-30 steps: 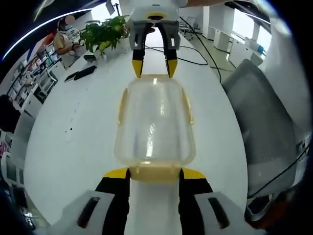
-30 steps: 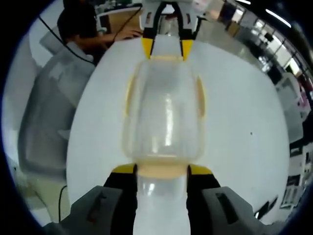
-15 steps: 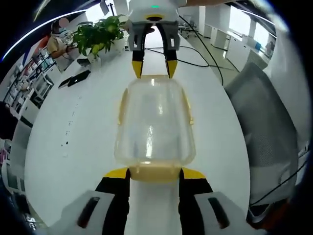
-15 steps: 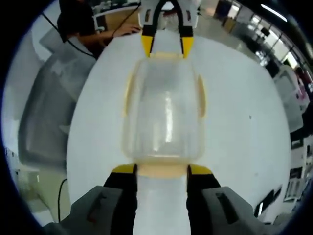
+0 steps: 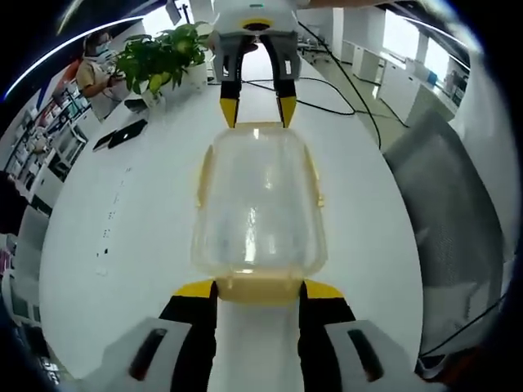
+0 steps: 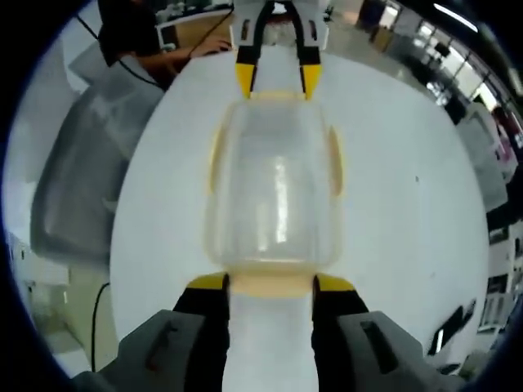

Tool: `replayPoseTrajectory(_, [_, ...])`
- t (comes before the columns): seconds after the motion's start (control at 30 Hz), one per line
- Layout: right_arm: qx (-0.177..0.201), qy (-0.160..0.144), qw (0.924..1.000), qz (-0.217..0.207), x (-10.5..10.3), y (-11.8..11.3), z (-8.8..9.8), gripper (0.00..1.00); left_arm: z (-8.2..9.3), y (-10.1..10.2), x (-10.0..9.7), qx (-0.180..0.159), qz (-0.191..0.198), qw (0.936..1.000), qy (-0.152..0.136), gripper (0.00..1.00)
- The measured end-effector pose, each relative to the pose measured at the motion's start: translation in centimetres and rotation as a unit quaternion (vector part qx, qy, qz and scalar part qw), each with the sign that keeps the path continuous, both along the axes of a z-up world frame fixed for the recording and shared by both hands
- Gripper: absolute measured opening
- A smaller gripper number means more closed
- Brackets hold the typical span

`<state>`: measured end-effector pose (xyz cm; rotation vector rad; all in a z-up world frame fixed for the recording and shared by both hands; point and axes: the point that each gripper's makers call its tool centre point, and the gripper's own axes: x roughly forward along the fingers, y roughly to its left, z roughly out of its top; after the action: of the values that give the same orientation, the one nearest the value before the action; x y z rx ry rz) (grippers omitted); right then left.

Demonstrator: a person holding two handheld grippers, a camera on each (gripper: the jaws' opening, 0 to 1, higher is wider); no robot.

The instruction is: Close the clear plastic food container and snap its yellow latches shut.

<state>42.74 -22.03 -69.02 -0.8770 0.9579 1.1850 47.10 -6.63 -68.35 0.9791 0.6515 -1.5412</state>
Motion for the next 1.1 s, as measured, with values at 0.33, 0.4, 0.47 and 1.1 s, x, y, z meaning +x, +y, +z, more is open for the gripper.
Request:
replayPoseTrajectory(0.33, [-0.005,0.001,1.0000,0.007,0.1,-1.0,-0.7,0.35,-0.6,-1.1,-0.1,-0.007,0.003,1.0000,-0.002,0.33])
replayPoseTrajectory(0.4, [-0.005,0.001,1.0000,0.008,0.2,-1.1,-0.9,0.35,-0.8,-1.1,-0.2,-0.006,0.005,1.0000,-0.001,0.33])
replayPoseTrajectory(0.47, [-0.006,0.002,0.9999,0.008,0.2,-1.1,-1.0,0.35,-0.9,-1.2,-0.1,-0.007,0.005,1.0000,-0.002,0.33])
replayPoseTrajectory(1.1, [-0.025,0.001,0.9996,0.014,0.4,-1.8,-2.4,0.35,-2.6,-1.7,-0.2,-0.015,0.011,0.9998,-0.006,0.33])
